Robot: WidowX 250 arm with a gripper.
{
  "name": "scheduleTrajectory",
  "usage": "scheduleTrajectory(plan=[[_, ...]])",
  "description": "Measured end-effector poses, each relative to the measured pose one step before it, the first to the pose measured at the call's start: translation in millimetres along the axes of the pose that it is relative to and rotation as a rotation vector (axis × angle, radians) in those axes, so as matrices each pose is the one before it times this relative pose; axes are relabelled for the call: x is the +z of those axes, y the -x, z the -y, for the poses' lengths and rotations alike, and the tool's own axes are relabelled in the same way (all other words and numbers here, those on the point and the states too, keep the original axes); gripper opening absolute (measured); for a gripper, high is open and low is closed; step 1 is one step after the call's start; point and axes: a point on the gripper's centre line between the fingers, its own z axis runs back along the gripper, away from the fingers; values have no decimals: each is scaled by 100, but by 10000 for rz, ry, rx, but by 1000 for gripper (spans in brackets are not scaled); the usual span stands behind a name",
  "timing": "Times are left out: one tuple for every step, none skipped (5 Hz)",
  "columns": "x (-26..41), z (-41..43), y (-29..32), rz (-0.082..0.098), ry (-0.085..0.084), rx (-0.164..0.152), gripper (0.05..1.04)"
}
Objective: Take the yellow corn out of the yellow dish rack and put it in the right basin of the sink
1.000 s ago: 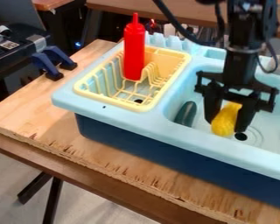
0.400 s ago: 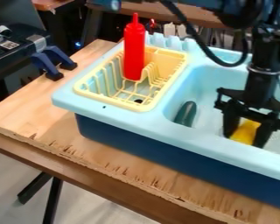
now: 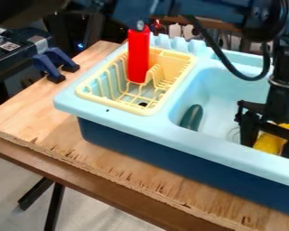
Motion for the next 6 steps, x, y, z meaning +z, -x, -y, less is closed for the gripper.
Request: scheduleTrajectory(plan=[[60, -973, 730, 266, 136, 461, 999], [692, -1113, 805, 404, 459, 566, 999], [2822, -975, 73, 786, 133, 459, 999], [2395, -411, 202, 1167, 436, 230, 999], [1757, -357, -265, 378, 70, 86, 999], [1218, -773, 168, -406, -628, -487, 999]])
